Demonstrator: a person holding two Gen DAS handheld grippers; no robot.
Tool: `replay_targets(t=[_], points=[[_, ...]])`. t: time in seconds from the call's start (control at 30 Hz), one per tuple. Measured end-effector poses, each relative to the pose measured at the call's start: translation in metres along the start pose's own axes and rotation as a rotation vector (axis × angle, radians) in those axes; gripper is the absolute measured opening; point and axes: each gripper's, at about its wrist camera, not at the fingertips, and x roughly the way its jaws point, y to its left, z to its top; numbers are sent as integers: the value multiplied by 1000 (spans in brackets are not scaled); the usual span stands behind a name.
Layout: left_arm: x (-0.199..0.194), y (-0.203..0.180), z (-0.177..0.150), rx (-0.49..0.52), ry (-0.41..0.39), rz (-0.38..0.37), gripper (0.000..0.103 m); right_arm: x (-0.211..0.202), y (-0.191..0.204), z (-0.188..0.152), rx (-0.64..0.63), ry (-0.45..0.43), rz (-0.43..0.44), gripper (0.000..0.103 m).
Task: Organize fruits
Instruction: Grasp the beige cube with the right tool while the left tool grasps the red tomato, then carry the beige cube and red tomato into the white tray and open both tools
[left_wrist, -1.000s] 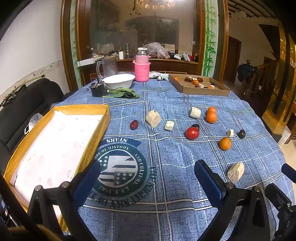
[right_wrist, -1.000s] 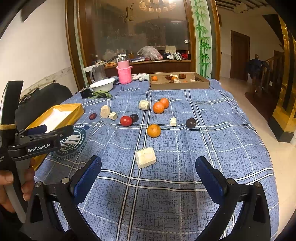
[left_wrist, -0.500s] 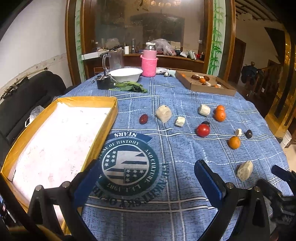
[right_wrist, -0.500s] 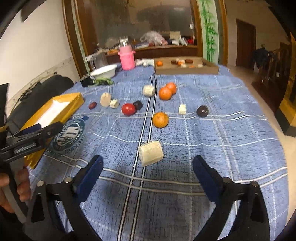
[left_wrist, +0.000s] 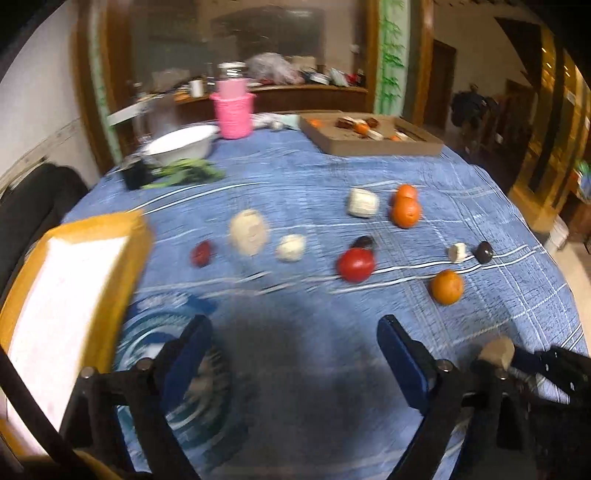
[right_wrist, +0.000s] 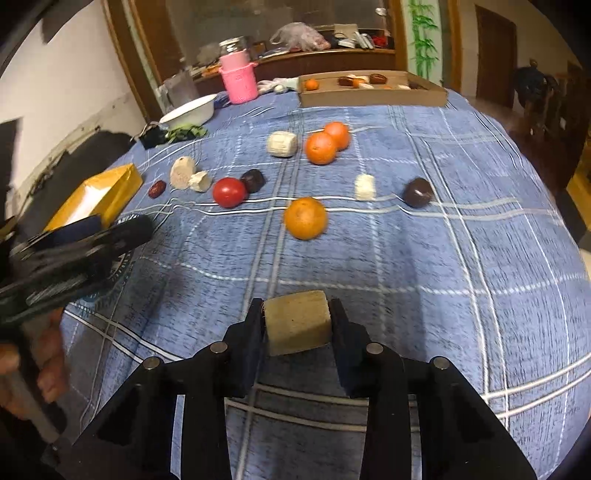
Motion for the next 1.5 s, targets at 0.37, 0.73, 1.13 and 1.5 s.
replay_targets(t=[0.37, 0.73, 1.13, 1.5], points=[[62, -44, 26, 31, 100, -35, 36, -3, -22, 3, 66, -10, 65, 33], [17, -13, 10, -32, 64, -85, 35, -4, -10, 10, 49, -44, 21, 33], [-50, 33, -17, -93, -3, -98, 35, -30, 37, 19, -31, -120, 40, 33], [-102, 120, -36, -226, -84, 49, 35, -35, 104, 44, -133, -175, 134, 33]])
